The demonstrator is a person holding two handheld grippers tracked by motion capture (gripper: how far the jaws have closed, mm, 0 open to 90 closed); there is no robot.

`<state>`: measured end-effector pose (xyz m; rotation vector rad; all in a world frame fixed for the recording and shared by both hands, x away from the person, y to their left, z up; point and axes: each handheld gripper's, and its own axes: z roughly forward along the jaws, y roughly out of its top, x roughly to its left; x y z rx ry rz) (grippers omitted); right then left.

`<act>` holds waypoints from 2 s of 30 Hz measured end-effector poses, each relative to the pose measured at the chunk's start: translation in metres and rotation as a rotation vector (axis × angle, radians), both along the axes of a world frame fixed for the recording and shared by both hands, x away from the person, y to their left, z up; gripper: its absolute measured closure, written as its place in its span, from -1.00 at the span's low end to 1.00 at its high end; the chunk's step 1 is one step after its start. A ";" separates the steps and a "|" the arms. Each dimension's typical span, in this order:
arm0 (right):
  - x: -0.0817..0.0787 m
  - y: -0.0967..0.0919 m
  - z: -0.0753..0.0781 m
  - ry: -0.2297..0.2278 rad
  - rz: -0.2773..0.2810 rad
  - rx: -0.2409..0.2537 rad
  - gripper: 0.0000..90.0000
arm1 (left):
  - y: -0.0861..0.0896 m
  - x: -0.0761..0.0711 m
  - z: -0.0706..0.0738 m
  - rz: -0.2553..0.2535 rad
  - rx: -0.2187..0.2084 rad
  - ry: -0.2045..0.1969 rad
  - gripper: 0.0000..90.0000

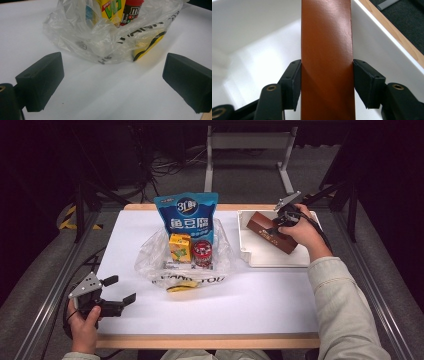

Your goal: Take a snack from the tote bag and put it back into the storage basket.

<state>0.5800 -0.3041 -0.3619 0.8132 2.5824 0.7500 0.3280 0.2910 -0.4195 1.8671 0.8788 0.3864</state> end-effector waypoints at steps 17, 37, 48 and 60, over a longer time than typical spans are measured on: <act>-0.007 -0.004 -0.004 -0.026 -0.033 0.052 -0.15 | -0.004 0.005 0.001 -0.014 0.003 -0.002 -0.91; -0.090 -0.015 0.032 -0.177 -0.024 0.357 0.89 | -0.021 0.026 0.003 -0.067 -0.005 -0.002 -0.90; -0.114 -0.020 0.010 -0.199 -0.093 0.477 1.00 | -0.028 0.034 0.003 -0.082 -0.001 -0.003 -0.90; -0.123 -0.020 -0.015 -0.211 -0.123 0.520 1.00 | -0.028 0.034 0.004 -0.080 0.005 -0.007 -0.90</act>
